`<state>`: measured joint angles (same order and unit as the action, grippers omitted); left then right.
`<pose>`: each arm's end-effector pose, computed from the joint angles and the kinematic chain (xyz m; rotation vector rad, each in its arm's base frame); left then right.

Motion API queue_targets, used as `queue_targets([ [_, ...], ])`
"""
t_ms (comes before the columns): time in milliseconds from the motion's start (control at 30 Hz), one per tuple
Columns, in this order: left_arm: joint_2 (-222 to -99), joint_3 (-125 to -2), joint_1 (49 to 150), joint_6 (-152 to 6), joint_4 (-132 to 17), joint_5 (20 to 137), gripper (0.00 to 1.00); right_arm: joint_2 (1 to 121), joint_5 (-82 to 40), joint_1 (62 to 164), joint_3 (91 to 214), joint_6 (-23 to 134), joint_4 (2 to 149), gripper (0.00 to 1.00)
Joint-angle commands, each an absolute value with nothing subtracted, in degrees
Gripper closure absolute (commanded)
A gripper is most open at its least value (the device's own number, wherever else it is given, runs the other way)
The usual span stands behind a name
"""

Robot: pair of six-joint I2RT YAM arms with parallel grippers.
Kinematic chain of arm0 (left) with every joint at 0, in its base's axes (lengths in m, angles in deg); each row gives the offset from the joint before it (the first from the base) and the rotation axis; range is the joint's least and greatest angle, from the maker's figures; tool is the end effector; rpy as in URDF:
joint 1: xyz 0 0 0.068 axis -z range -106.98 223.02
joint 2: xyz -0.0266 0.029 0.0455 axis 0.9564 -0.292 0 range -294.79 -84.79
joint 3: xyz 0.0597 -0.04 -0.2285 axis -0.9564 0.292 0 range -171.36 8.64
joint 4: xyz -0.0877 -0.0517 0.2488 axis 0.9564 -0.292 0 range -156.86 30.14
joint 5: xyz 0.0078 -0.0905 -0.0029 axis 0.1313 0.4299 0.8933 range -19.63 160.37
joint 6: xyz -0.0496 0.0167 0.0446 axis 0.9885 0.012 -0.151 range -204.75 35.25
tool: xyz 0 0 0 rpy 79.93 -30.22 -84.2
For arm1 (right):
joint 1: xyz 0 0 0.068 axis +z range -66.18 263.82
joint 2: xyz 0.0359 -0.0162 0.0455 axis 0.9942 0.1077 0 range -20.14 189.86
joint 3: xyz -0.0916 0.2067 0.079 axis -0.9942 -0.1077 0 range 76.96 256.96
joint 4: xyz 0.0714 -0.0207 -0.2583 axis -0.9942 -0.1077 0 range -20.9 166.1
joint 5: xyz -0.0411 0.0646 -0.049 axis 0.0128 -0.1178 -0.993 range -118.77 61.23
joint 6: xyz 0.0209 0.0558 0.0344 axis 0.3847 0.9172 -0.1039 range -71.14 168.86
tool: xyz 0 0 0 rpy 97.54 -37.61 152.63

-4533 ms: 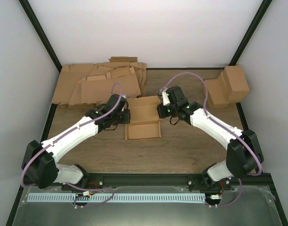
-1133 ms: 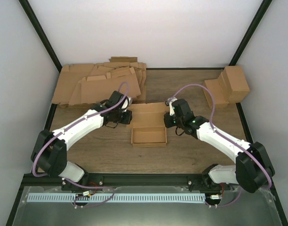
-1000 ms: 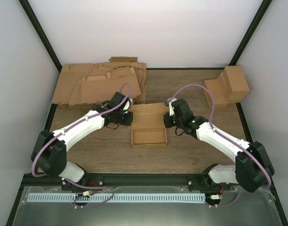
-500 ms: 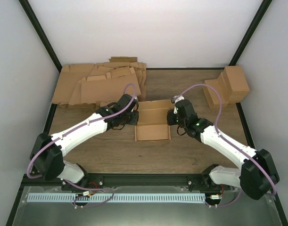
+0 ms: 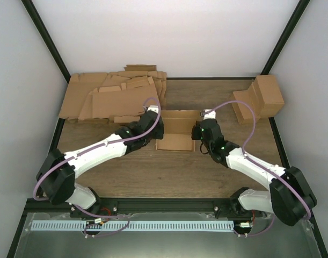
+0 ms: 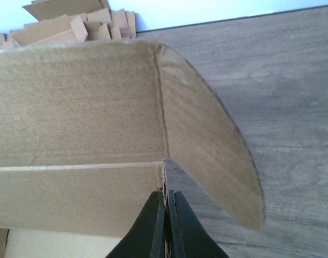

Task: Fold the paper box

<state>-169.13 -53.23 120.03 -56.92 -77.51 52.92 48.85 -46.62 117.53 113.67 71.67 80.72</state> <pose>0.2515 -0.2454 0.2188 0.2166 2.2474 -0.3618 0.2557 0.1501 0.1845 -0.0008 2.0415 0.3009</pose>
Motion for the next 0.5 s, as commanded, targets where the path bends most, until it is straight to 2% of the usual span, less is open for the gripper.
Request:
queue_targets([
  [0, -170.91, -50.01, 122.54, -54.48, -67.58, 50.88, 0.96, 50.74, -47.99, 118.96, 112.13, 73.87, 87.06, 0.98],
  [267, -171.16, -47.89, 126.9, -48.2, -68.26, 44.69, 0.96, 51.27, -51.95, 122.86, 109.22, 76.54, 86.46, 0.93],
  [467, -170.44, -45.36, 128.65, -45.1, -67.87, 44.55, 0.96, 48.06, -49.67, 123.72, 104.94, 77.47, 87.39, 0.91],
])
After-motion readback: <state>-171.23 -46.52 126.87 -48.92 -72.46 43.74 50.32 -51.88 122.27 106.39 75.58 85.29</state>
